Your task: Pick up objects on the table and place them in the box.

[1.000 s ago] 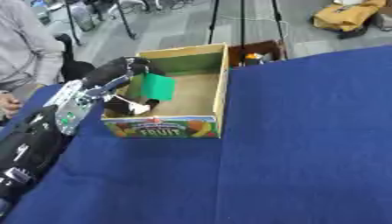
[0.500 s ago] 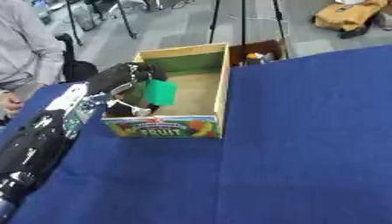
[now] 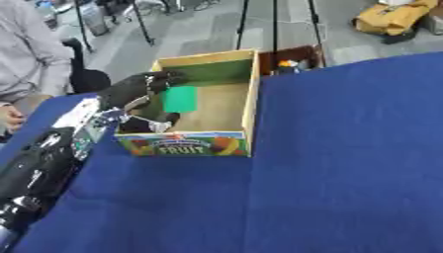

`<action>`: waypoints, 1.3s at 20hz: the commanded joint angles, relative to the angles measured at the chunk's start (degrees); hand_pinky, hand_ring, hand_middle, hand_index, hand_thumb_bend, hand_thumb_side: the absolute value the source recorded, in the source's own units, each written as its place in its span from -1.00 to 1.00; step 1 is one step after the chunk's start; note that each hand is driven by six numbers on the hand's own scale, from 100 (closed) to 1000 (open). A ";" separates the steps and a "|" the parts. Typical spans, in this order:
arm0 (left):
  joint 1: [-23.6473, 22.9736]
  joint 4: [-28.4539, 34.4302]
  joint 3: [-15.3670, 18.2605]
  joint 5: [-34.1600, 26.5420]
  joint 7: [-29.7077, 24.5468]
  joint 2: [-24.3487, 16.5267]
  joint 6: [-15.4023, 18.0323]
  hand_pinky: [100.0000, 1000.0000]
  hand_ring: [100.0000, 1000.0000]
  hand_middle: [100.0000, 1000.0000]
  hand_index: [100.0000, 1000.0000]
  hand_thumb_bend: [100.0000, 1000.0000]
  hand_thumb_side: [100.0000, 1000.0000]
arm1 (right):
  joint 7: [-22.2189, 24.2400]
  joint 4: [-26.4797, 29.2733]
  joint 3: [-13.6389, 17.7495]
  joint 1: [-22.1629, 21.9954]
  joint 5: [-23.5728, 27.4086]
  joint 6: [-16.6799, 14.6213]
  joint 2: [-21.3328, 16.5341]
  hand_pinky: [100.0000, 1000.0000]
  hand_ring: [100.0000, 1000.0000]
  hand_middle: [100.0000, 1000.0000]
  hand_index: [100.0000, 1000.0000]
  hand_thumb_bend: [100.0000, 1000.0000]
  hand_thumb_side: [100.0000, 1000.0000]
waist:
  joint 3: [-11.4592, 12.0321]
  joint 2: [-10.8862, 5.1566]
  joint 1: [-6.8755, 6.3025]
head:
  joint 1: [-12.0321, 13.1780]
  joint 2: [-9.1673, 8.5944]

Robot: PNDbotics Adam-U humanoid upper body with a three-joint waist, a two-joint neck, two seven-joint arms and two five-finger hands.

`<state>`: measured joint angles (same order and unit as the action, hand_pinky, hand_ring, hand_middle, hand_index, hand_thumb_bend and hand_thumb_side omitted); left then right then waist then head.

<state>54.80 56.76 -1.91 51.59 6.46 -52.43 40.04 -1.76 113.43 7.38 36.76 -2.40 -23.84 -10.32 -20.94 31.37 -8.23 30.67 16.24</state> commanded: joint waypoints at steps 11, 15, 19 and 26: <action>0.44 2.13 0.74 -7.16 2.29 -1.89 -1.03 0.59 0.81 0.85 1.00 -0.76 0.69 | 0.23 1.16 0.38 -0.03 0.44 0.40 -0.46 0.66 0.81 -0.20 0.60 -1.00 0.45 | 0.22 -2.05 0.17 | 0.40 -0.95; 0.59 3.33 0.54 -9.66 1.52 -2.31 -0.61 0.59 0.82 0.87 1.00 -0.68 0.41 | 0.21 1.16 0.37 -0.11 0.52 0.50 -0.41 0.66 0.81 -0.20 0.60 -1.00 0.43 | 0.23 -2.30 -0.01 | 0.46 -1.08; 0.34 3.57 0.66 -11.35 -0.48 -2.46 -1.04 0.60 0.82 0.88 1.00 -1.00 -0.09 | 0.09 1.16 0.41 -0.17 0.52 0.61 -0.39 0.66 0.82 -0.20 0.60 -1.00 0.41 | 0.13 -2.38 -0.21 | 0.75 -1.49; -0.15 4.28 0.91 -13.50 -1.01 -2.56 -2.01 0.59 0.82 0.87 1.00 -1.00 -0.02 | 0.03 1.16 0.48 -0.36 0.52 0.76 -0.41 0.67 0.82 -0.20 0.60 -1.00 0.38 | 0.19 -2.36 -0.37 | 0.67 -1.49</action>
<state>54.05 59.86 -1.87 38.73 5.44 -52.46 38.21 -1.67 113.43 7.44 36.19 -2.08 -23.25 -10.27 -20.82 31.08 -8.84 31.18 15.50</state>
